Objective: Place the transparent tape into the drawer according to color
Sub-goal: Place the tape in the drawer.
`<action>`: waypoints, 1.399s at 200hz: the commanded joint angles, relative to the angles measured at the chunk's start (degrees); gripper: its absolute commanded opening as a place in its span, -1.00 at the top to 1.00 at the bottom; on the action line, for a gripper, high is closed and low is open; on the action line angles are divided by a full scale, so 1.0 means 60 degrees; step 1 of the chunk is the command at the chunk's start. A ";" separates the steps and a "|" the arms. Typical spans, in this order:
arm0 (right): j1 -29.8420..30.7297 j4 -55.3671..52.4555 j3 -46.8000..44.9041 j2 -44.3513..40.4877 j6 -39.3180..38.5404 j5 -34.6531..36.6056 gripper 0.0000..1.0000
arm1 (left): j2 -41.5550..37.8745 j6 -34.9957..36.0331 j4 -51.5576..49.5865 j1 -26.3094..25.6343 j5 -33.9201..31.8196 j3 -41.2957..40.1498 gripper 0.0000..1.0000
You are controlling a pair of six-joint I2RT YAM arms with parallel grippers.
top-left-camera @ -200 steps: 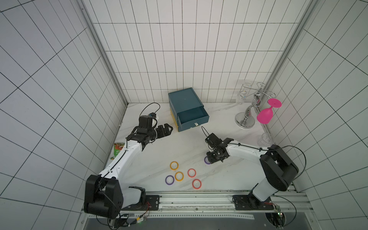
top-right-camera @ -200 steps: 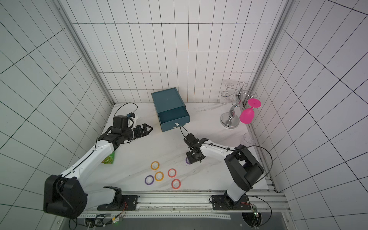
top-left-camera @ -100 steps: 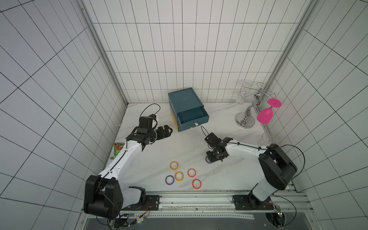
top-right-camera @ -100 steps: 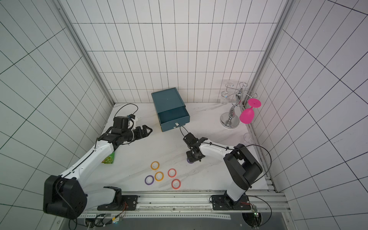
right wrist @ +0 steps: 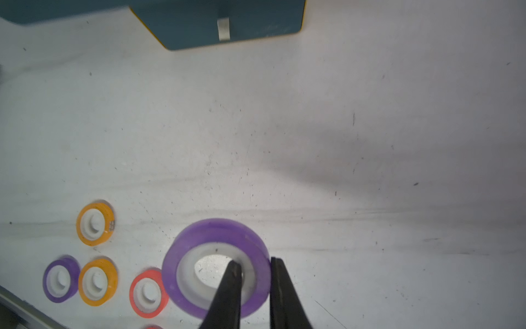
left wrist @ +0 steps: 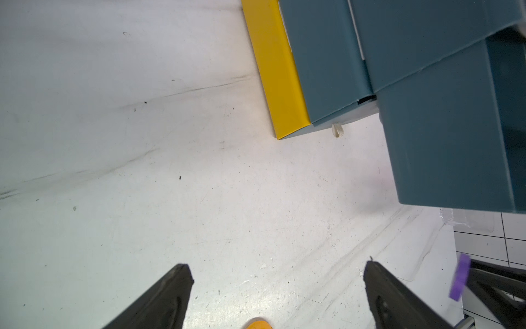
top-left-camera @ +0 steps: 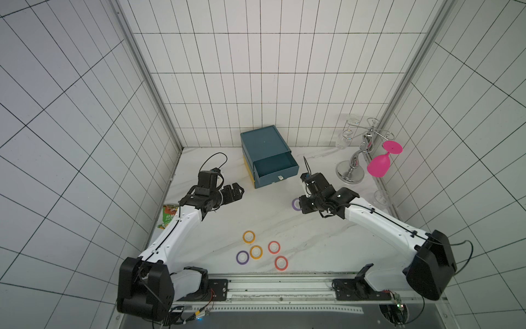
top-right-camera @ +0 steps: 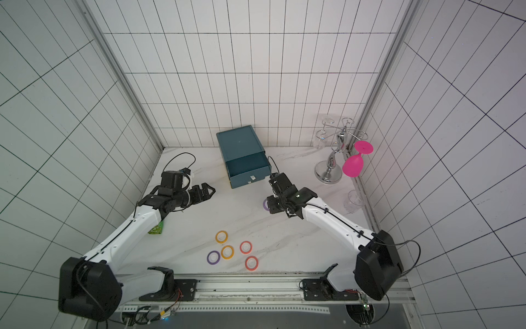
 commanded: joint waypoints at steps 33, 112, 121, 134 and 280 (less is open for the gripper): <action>-0.0723 0.0195 0.2623 0.0524 -0.0676 0.0369 1.00 | -0.0321 -0.0297 -0.0122 -0.0335 -0.0467 -0.0418 -0.96; -0.1275 0.0103 0.6015 0.3174 -0.1208 0.0052 1.00 | -0.0682 -0.0510 -0.0253 -0.0520 -0.0612 -0.0975 -0.96; -0.1279 0.0064 0.6260 0.3440 -0.1230 0.0007 1.00 | -0.0710 -0.0539 -0.0281 -0.0523 -0.0624 -0.0994 -0.96; -0.1279 0.0001 0.6559 0.3785 -0.1241 -0.0069 1.00 | -0.0738 -0.0550 -0.0305 -0.0550 -0.0617 -0.1029 -0.96; -0.1227 -0.0493 0.6416 0.3511 -0.1424 -0.0235 -0.24 | -0.0773 -0.1357 -0.1732 -0.2715 -0.2324 -0.1137 -0.93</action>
